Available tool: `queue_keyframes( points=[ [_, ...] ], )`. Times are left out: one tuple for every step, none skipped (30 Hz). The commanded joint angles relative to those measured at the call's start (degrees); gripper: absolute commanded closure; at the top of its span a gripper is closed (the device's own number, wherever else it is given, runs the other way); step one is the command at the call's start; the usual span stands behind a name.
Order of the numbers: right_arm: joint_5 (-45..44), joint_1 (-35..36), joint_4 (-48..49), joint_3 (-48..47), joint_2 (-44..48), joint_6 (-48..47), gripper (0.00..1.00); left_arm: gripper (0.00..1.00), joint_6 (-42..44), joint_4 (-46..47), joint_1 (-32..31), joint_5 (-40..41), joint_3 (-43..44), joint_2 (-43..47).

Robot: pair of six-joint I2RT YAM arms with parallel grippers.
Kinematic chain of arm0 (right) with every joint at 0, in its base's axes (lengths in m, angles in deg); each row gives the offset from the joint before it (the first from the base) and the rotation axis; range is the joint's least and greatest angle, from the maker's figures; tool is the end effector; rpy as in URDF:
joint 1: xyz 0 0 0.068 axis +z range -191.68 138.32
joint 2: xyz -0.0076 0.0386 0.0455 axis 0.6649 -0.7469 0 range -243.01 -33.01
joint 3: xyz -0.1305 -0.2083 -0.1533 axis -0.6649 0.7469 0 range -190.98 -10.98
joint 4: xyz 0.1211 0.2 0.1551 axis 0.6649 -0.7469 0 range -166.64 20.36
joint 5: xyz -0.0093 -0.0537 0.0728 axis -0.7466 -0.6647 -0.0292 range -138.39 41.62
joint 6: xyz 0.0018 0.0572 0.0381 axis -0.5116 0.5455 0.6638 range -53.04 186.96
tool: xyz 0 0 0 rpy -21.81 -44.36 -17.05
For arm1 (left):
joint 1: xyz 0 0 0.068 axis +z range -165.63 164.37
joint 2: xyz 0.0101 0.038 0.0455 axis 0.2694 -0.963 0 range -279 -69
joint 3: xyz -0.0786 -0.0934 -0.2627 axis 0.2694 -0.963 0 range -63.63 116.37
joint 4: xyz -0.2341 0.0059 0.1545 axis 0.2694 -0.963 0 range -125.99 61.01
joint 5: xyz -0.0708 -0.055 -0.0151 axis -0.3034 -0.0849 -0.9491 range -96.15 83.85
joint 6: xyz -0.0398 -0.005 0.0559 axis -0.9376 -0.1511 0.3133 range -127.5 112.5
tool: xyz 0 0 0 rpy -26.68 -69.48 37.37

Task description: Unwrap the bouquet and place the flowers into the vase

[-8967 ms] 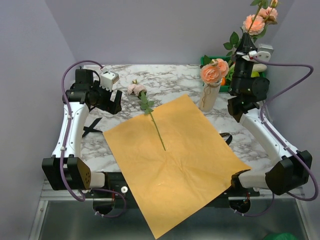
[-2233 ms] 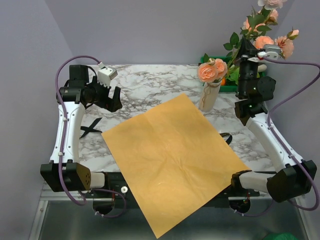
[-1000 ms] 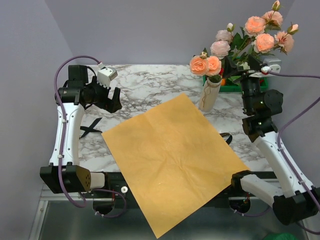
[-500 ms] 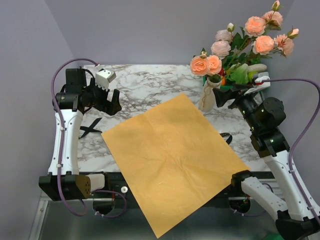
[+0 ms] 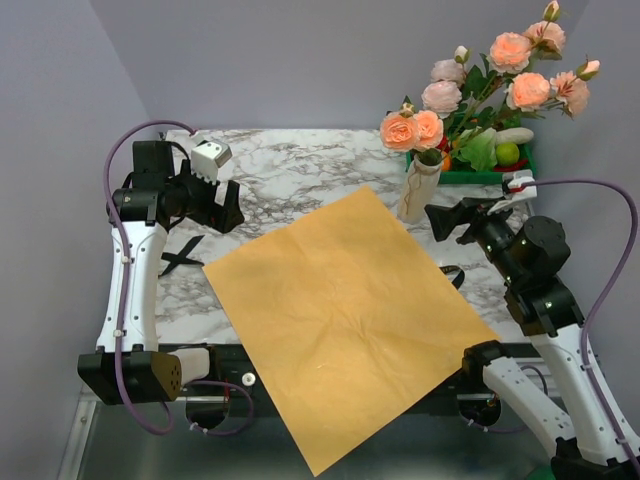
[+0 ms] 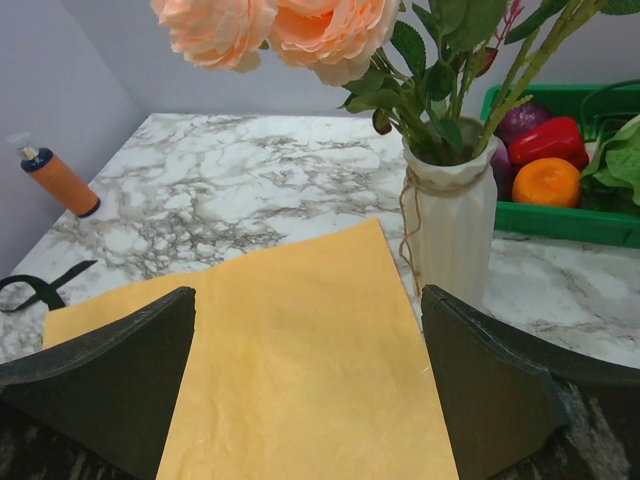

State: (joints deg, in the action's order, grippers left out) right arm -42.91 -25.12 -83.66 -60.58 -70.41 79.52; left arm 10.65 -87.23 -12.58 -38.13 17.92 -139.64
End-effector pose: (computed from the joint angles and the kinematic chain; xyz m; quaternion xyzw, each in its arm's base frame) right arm 0.1637 0.0542 0.3950 -0.0582 0.7158 0.2079 0.6641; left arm 0.2591 -0.0158 0.3991 0.2171 0.8744 -0.1879 0.3911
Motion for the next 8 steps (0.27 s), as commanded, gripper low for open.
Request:
queue_keyframes(
  points=[
    [1.46, 0.41, -3.03, -2.6, -1.09, -0.43, 0.0, 0.01, -1.01, 1.46, 0.47, -1.5, -0.52, 0.67],
    [1.56, 0.41, -3.38, -2.95, -1.35, -0.6, 0.0, 0.01, -0.93, 1.55, 0.47, -1.41, -0.87, 0.76],
    [1.73, 0.41, -3.73, -3.3, -1.79, -0.86, 0.0, 0.01, -0.75, 1.81, 0.47, -1.32, -1.05, 0.84],
    [1.82, 0.41, -3.91, -3.83, -1.88, -0.95, 0.0, 0.01, -0.75, 1.81, 0.47, -1.15, -1.14, 0.93],
    [1.82, 0.41, -4.0, -4.09, -1.88, -1.04, 0.0, 0.01, -0.75, 1.9, 0.47, -0.97, -1.23, 1.02],
    [1.91, 0.41, -4.0, -4.27, -2.05, -1.22, 0.0, 0.01, -0.75, 1.99, 0.47, -0.97, -1.23, 1.11],
    [1.99, 0.41, -4.08, -4.53, -2.23, -1.39, 0.0, 0.01, -0.66, 2.16, 0.47, -0.88, -1.23, 1.11],
    [2.17, 0.32, -4.26, -4.71, -2.32, -1.39, 0.0, 0.01, -1.01, 2.34, 0.47, -0.88, -1.14, 1.11]
  ],
)
